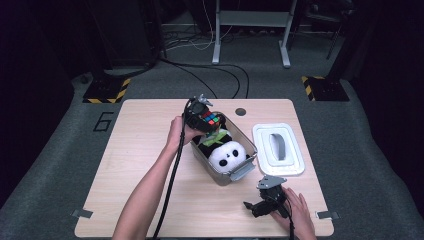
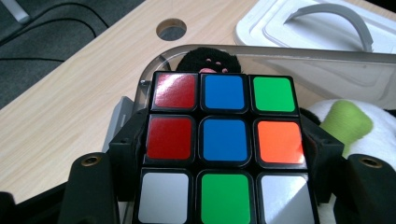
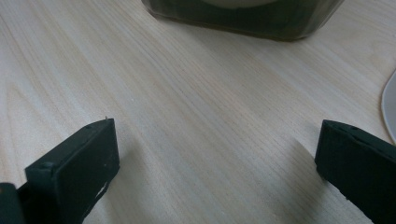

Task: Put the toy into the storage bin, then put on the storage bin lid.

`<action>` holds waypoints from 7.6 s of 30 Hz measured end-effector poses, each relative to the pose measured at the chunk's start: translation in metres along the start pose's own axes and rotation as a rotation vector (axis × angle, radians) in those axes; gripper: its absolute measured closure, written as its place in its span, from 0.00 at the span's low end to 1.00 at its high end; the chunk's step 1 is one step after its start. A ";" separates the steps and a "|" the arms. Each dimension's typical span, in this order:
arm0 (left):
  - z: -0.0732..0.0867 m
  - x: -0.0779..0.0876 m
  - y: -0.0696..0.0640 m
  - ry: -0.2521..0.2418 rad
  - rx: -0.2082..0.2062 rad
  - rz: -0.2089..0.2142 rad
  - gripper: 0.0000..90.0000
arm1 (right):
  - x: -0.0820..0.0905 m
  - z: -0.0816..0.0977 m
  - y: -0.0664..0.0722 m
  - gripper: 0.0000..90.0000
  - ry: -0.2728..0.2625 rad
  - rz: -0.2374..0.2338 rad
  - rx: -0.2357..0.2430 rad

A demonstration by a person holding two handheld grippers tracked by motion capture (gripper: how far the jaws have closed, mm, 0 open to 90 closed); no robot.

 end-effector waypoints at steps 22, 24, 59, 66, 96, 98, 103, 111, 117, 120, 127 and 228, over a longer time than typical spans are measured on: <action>-0.004 0.007 -0.015 -0.013 -0.036 -0.086 0.35 | 0.000 0.000 0.000 0.00 -0.002 -0.003 0.001; -0.004 0.007 -0.013 -0.015 -0.019 -0.077 0.35 | 0.000 0.000 0.000 0.00 -0.001 -0.002 0.001; 0.013 0.015 -0.011 -0.116 -0.039 -0.139 0.56 | 0.000 0.000 0.000 0.00 0.000 0.000 0.000; 0.016 0.011 -0.016 -0.104 -0.087 -0.163 0.56 | 0.000 0.000 0.000 0.00 0.000 -0.001 0.000; 0.024 0.034 0.001 -0.136 0.129 -0.086 0.23 | 0.000 0.000 0.000 0.00 0.000 0.000 -0.001; 0.028 0.042 0.004 -0.139 0.125 -0.087 0.21 | 0.000 0.000 0.000 0.00 0.000 0.000 0.000; 0.046 0.062 0.013 -0.142 0.141 -0.105 0.17 | 0.000 0.000 0.000 0.00 0.000 0.000 0.000; 0.082 0.083 0.023 -0.154 0.148 -0.124 0.16 | 0.000 0.000 0.000 0.00 0.002 -0.004 0.007; 0.110 0.089 0.030 -0.162 0.167 -0.136 0.16 | 0.000 0.000 0.000 0.00 0.002 -0.004 0.007; 0.122 0.090 0.033 -0.150 0.173 -0.138 0.15 | 0.000 0.000 0.000 0.00 0.002 -0.004 0.007; 0.157 0.082 0.045 -0.098 0.210 -0.143 0.15 | 0.000 0.000 0.000 0.00 0.002 -0.004 0.007; 0.255 0.038 0.065 -0.133 0.332 -0.255 0.07 | 0.019 -0.018 -0.130 0.00 0.040 0.345 -0.360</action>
Point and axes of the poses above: each handheld gripper's, and its own axes: x roughly backward along the jaws, z roughly out of its underside, y roughly to its left, the point moved 1 cm from there along -x, roughly forward along the jaws, and after that the axes turned 12 degrees about x, right-handed, at the moved point
